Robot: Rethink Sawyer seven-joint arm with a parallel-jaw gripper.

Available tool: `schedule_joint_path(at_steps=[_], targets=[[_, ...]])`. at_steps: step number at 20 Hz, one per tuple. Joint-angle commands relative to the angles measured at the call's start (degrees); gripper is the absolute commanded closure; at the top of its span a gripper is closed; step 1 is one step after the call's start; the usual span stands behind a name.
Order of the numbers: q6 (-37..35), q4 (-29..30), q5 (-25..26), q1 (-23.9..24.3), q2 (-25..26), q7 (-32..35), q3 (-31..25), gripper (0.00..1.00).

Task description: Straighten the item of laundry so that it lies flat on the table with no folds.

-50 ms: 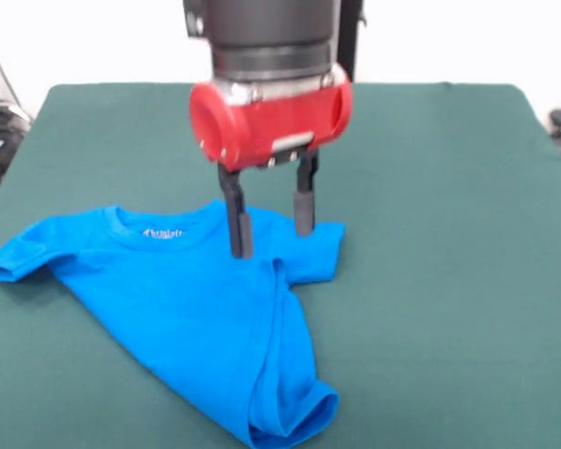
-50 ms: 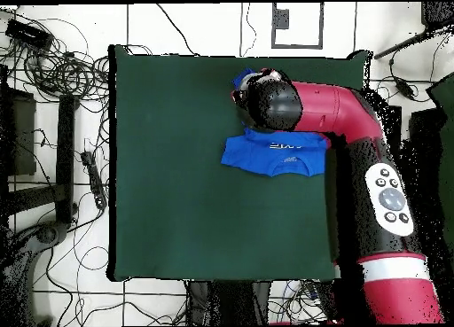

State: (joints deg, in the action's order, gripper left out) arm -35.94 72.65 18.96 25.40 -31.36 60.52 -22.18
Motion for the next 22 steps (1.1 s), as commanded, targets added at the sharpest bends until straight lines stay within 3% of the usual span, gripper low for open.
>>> schedule_joint_path(at_steps=[1,12,22], targets=[[4.06,3.18,-1.75,-1.68,5.06,14.2,1.57,0.0],[8.1,4.55,-1.97,-2.14,8.06,13.13,2.22,0.0],[7.67,10.26,-2.86,-1.44,4.53,12.6,1.67,0.0]])
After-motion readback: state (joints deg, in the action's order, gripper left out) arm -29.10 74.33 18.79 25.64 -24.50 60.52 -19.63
